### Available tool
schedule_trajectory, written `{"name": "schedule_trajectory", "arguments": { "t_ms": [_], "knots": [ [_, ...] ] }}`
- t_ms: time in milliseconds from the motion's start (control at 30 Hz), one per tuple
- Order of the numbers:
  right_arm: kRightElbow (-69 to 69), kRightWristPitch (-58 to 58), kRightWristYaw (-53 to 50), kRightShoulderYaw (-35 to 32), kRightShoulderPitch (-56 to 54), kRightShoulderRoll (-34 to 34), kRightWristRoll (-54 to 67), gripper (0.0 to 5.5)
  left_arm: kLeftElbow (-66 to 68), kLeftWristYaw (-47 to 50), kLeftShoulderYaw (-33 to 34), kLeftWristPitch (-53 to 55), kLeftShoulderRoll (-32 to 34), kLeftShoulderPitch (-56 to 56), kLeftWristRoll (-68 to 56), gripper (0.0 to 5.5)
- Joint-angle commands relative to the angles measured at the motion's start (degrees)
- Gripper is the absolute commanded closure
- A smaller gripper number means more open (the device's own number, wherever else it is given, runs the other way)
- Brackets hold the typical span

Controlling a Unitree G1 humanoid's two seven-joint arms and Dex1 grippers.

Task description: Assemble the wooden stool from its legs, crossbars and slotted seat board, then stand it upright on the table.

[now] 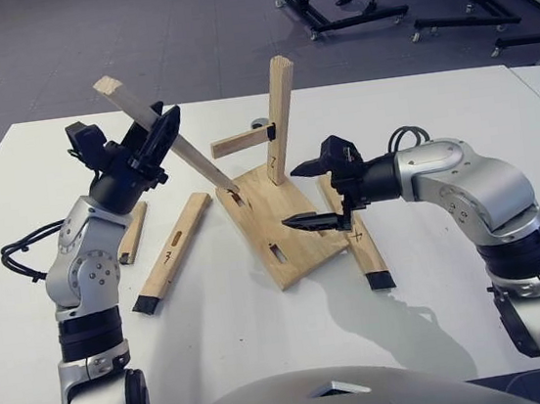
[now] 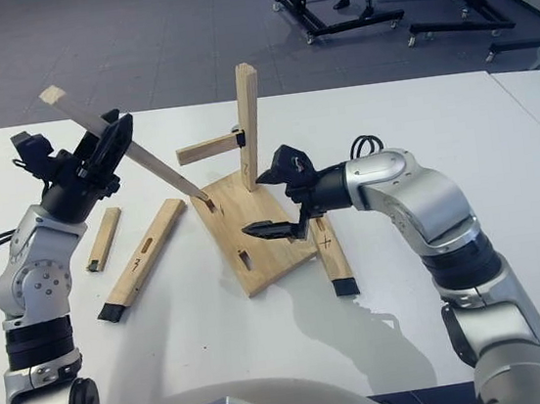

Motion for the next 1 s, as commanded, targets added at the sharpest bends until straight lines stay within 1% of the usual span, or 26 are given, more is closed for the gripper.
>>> {"name": "schedule_trajectory", "arguments": {
  "t_ms": [33,267,467,633,800,1000],
  "knots": [
    [-0.6,0.5,-0.5,0.2,0.3,-0.5,0.8,0.10,2.2,-3.8,-0.5,-5.3,-0.8,2.1,3.1,3.49],
    [0.7,0.1,0.2,1.7,-0.8,-0.9,0.7,0.10,9.3,-10.4,-1.1,-11.7,-3.4,1.5,4.7,3.49],
    [2.0,-0.4,1.8,2.7,-2.4,-1.4,0.6,0.10,17.4,-14.8,0.2,-13.9,-3.4,-2.4,4.3,3.49],
    [2.3,-0.3,2.1,3.2,-3.3,-1.5,0.6,0.10,22.4,-18.6,2.3,-12.1,-2.3,-5.9,2.3,3.49],
    [2.2,0.0,1.8,3.3,-3.5,-1.3,0.8,0.10,23.7,-21.3,2.0,-9.2,-2.4,-6.5,1.3,3.49],
    [2.1,0.2,1.4,3.4,-3.3,-1.1,1.0,0.10,27.5,-23.7,1.6,-9.1,-1.9,-8.5,3.0,3.49]
  ]
}}
